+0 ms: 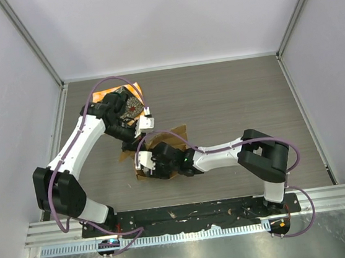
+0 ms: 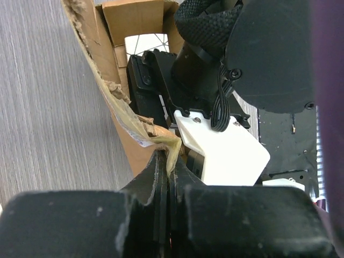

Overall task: Unpack the express box
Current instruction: Pick up the product from the express box.

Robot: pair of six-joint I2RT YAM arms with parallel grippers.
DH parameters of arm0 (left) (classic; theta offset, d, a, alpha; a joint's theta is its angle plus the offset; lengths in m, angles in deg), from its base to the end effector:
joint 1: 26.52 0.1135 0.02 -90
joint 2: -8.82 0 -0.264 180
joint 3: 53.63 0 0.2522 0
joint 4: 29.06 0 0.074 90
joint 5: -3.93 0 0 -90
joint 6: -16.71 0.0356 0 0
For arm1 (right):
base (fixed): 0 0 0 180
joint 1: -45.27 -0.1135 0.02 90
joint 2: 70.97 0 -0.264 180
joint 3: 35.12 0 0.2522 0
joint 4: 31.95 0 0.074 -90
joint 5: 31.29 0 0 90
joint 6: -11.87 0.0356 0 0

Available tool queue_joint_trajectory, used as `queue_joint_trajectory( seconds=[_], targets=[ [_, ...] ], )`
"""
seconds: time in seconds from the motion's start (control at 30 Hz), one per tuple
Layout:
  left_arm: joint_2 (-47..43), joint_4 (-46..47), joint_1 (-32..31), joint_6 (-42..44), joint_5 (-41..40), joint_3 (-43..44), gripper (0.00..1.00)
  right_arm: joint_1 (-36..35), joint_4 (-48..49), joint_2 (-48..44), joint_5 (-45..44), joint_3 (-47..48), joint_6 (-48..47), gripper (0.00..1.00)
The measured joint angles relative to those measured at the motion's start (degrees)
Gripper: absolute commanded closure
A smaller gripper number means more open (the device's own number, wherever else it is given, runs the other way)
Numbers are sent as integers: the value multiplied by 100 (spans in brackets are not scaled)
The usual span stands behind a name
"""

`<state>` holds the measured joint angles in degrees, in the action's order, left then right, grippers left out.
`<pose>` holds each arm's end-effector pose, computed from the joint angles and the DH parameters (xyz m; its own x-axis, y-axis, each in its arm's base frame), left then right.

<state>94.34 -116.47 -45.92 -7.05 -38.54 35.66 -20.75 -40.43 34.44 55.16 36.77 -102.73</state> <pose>0.2383 -0.1118 0.2958 -0.1019 0.6911 -0.7156 0.9794 -0.0565 -0.1940 0.1572 0.3480 0.1554 0.1246 -0.7422 -0.6584 -0.9254 0.1525 -0.3470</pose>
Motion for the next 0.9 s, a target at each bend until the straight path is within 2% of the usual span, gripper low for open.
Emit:
queue_joint_trajectory(
  seconds=[0.07,0.23,0.47,0.63,0.9],
  targets=[
    [4,11,17,59,-7,0,100,15,-81,17,50,55,22,74],
    [4,4,39,140,22,0,100,20,-223,-57,76,81,105,79],
    [-92,133,0,-42,374,-195,100,-175,-1008,-472,2,42,258,80],
    [-332,584,-92,-428,566,-562,100,-361,-1526,-966,-221,48,256,80],
    [-352,1078,-127,-601,396,-743,100,-404,-1600,-1882,-516,175,229,81]
  ],
)
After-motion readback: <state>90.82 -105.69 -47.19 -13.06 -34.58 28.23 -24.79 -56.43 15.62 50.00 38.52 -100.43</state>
